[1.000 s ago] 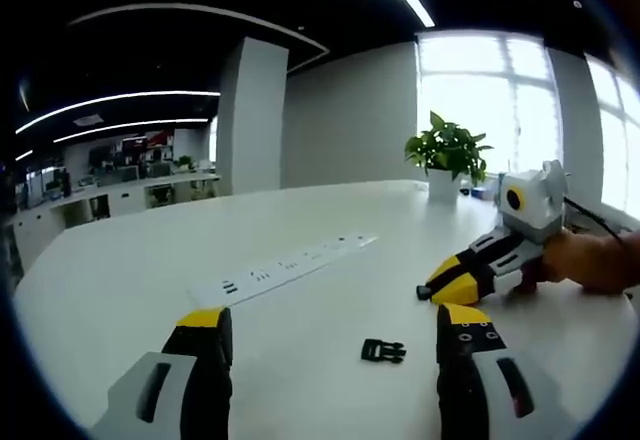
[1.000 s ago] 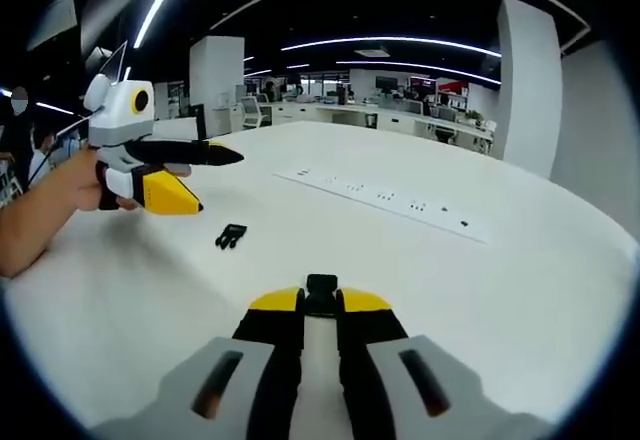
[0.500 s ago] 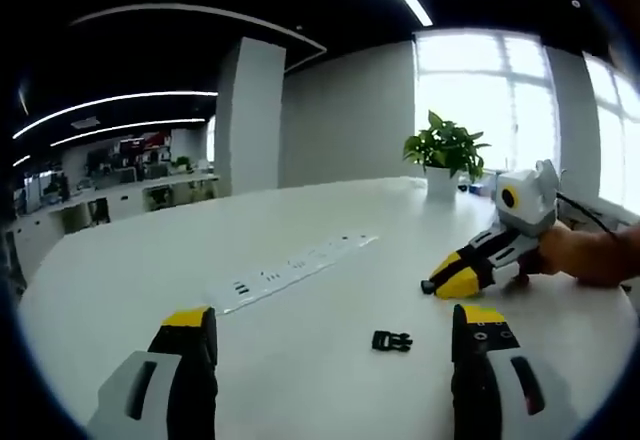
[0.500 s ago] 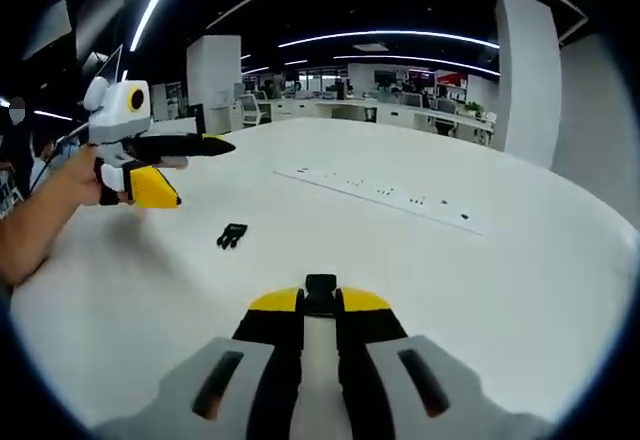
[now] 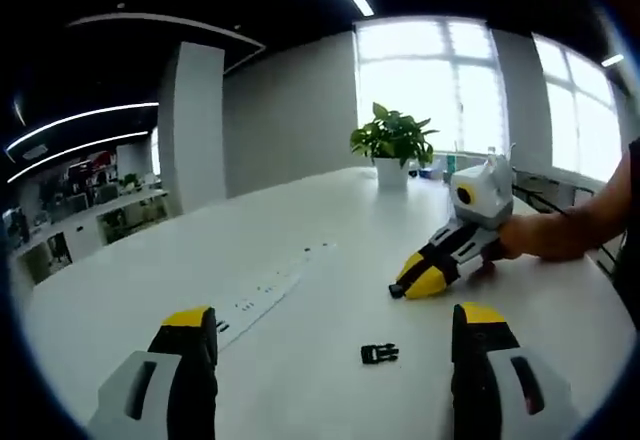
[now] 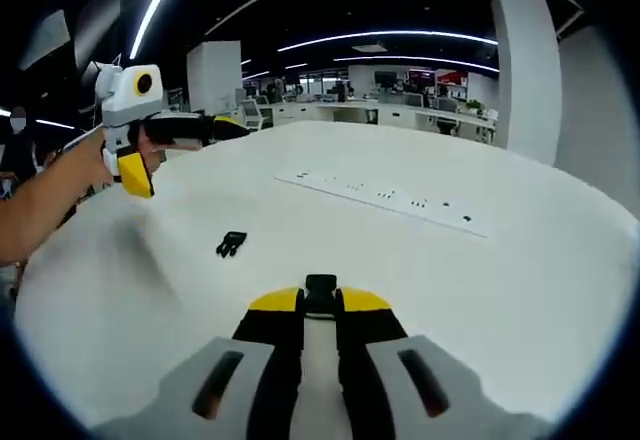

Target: Snap the two parts of the plastic buckle together until the buckle closes and remains connected.

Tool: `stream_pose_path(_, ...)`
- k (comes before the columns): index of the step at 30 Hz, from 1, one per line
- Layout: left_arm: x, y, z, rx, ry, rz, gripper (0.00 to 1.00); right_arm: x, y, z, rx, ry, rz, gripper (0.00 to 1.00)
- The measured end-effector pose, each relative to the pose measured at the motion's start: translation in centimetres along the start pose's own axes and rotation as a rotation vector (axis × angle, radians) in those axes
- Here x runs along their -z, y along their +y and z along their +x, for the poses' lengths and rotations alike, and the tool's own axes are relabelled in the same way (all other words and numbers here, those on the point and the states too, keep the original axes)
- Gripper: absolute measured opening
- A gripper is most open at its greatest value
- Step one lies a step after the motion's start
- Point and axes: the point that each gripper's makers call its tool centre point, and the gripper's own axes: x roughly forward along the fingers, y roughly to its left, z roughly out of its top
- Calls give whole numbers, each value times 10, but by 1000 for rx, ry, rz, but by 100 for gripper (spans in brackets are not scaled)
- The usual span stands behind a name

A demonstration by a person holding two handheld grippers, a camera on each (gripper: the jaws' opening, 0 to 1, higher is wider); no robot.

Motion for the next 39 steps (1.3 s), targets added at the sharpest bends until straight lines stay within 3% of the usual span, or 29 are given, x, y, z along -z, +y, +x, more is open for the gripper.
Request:
stream_pose_path(7, 18, -18, 8, 114, 143, 123, 99, 0, 1, 0, -5, 1, 0, 11)
stream_pose_path(10, 18, -17, 14, 125, 165, 147, 93, 0, 0, 0, -5, -2, 2, 11)
stream_pose_path(12, 18, -16, 16, 140, 167, 153, 94, -2, 0, 0, -2, -13, 2, 11)
stream_pose_path(18, 23, -14, 17, 228, 217, 255, 90, -3, -1, 0, -2, -19, 0, 11)
stream_pose_path(23, 28, -26, 16, 326, 247, 313, 88, -3, 1, 0, -7, -21, 1, 11)
stream_pose_path(39, 51, -51, 21, 591, 340, 312, 72, -3, 3, -1, -14, -22, -8, 11)
